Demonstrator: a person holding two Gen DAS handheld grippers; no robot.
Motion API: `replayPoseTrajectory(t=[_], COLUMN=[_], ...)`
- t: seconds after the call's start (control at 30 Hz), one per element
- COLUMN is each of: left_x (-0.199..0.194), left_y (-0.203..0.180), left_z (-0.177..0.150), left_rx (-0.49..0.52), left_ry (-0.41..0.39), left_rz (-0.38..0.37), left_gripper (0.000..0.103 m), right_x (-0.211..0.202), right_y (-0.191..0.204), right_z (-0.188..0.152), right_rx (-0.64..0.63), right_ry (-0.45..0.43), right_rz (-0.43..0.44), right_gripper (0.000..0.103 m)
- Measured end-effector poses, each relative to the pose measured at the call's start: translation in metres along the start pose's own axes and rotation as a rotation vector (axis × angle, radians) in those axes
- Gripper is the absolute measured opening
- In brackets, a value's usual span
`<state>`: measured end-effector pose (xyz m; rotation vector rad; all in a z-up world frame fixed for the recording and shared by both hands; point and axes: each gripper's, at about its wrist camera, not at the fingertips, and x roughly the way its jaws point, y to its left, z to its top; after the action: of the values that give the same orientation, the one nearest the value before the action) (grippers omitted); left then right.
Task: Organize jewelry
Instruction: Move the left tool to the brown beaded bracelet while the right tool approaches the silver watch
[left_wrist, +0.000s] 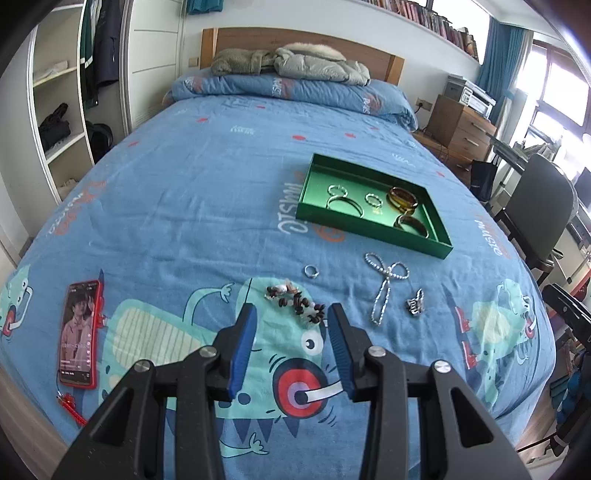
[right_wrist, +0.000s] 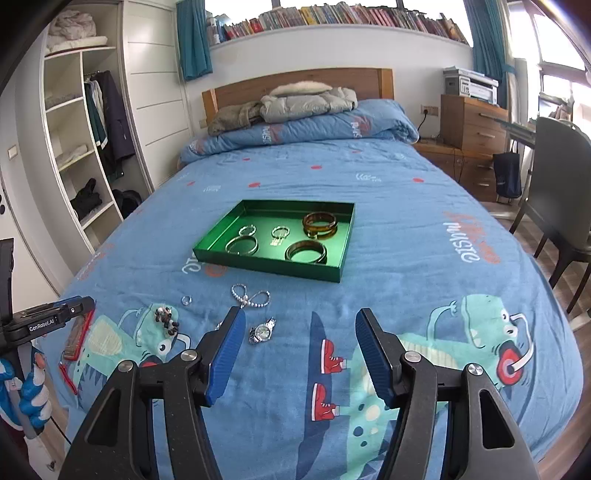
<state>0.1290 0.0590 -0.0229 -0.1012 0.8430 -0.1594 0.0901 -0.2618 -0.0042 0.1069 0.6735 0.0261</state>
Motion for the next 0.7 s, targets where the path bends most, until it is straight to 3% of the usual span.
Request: replayPoseTrajectory(t=[0.7], left_x=[0.083], left_y=[0.033], left_z=[-0.033], left_rx=[-0.138], left_ry=[0.155], left_rz=[-0.010], left_gripper=[0.042], right_x=[0.092], right_y=[0.022], right_z=[-0.035], right_rx=[-0.044], right_ry=[0.145], right_rz=[0.073], right_gripper=[0.061])
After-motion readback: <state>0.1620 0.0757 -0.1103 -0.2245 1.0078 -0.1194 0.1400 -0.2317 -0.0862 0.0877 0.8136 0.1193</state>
